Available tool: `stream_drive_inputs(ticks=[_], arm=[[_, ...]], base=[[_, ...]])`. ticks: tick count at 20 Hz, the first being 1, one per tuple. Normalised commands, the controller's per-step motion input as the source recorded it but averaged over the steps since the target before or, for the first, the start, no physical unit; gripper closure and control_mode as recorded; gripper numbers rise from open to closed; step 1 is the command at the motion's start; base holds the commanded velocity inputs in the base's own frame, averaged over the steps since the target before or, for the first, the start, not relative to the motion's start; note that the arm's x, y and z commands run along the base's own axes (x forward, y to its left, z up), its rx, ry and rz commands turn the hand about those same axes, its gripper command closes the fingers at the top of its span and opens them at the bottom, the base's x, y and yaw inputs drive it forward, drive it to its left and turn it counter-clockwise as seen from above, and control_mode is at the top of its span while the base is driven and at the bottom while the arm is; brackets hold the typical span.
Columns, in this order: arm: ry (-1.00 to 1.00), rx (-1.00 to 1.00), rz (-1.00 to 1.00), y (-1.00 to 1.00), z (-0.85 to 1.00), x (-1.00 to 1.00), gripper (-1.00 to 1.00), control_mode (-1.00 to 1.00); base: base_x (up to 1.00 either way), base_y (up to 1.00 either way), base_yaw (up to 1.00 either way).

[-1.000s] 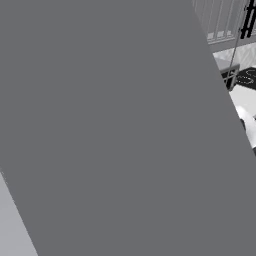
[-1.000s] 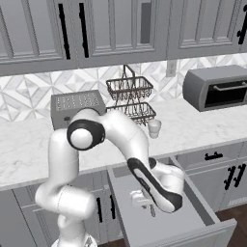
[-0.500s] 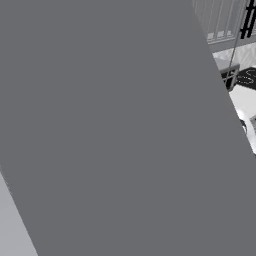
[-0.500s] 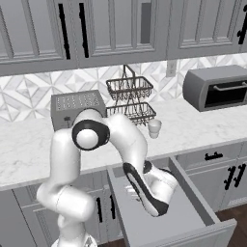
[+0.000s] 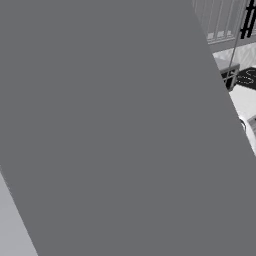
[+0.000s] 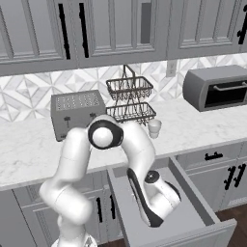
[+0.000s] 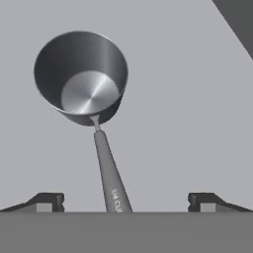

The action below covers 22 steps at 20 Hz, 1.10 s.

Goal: Pick the measuring cup from the drawer and place it on the counter.

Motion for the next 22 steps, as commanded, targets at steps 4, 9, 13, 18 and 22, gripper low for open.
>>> stream_drive_inputs(ticks=[4, 9, 13, 18, 22], arm=[[0.0, 0.04, 0.02, 0.0, -0.28, 0.31, -1.0, -1.0], [0.0, 0.07, 0.08, -0.26, -0.36, 0.32, -1.0, -1.0], [0.06, 0.01, 0.1, -0.16, -0.52, 0.19, 1.0, -1.0], [0.03, 0.0, 0.18, -0.11, 0.21, 0.01, 1.0, -1.0], [0.0, 0.0, 0.21, -0.16, 0.93, 0.0, 1.0, -1.0]], base=[[0.0, 0.0, 0.0], [0.0, 0.0, 0.0], [0.0, 0.0, 0.0], [0.0, 0.0, 0.0], [0.0, 0.0, 0.0]])
